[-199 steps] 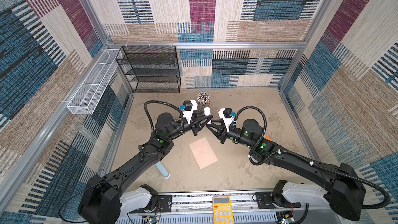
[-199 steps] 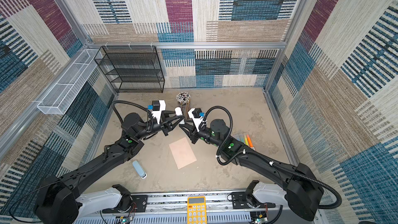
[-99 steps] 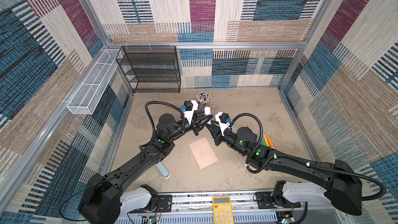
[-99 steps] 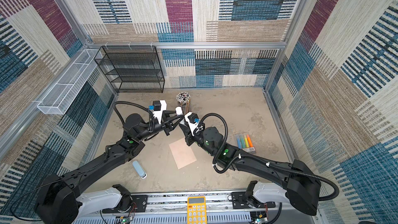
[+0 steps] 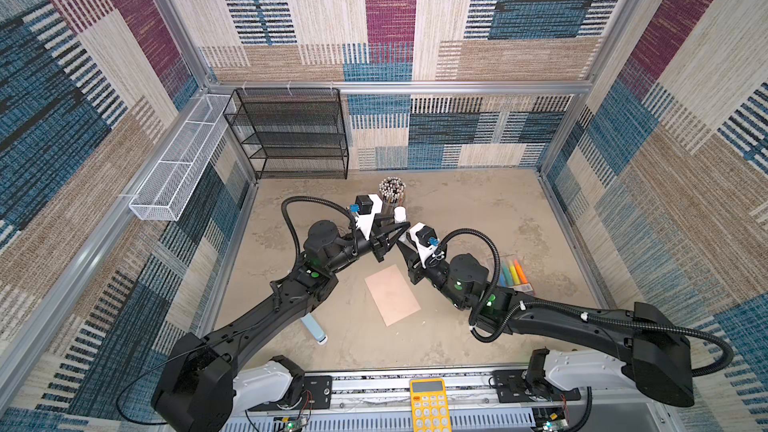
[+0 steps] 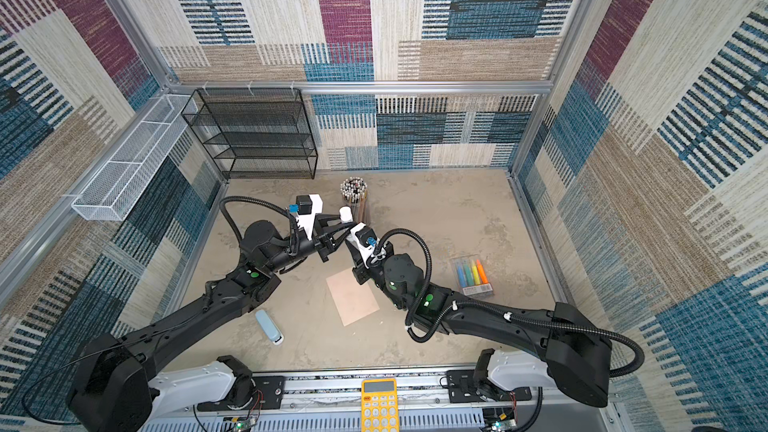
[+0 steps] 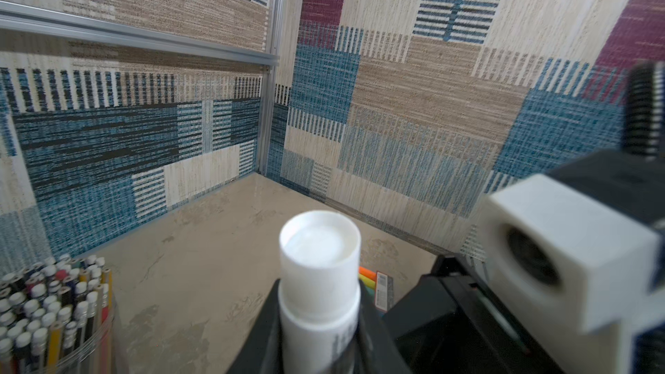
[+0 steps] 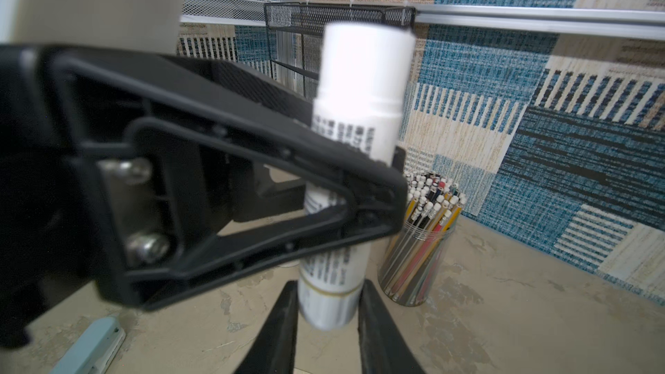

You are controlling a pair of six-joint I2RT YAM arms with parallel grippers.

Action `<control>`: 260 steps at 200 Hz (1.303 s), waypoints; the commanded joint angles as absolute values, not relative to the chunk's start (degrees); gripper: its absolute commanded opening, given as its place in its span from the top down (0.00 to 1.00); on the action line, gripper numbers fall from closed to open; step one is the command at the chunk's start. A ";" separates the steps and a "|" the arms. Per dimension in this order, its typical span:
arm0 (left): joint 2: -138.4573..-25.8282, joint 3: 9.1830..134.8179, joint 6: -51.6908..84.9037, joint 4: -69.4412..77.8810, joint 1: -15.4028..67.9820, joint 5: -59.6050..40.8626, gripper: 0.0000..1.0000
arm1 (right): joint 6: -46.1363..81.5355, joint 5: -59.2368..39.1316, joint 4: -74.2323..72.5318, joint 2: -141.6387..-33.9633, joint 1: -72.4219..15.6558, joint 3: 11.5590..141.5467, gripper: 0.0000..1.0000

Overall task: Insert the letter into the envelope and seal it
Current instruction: 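Open the right gripper and move it over the translucent cap on the table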

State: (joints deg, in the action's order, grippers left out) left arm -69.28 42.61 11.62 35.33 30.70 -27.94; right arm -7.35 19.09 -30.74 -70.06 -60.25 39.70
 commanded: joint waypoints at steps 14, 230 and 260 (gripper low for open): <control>-68.74 43.67 13.62 32.62 28.89 -26.38 1.00 | -12.95 9.11 -36.49 -65.31 -56.36 36.84 0.59; -67.72 48.75 -6.15 -0.35 37.38 -15.07 1.00 | 20.90 -1.39 25.83 -88.62 -24.96 68.44 0.33; -68.13 46.83 -5.58 -0.10 38.98 -14.28 1.00 | 22.27 -1.29 30.74 -92.73 -22.72 71.50 0.34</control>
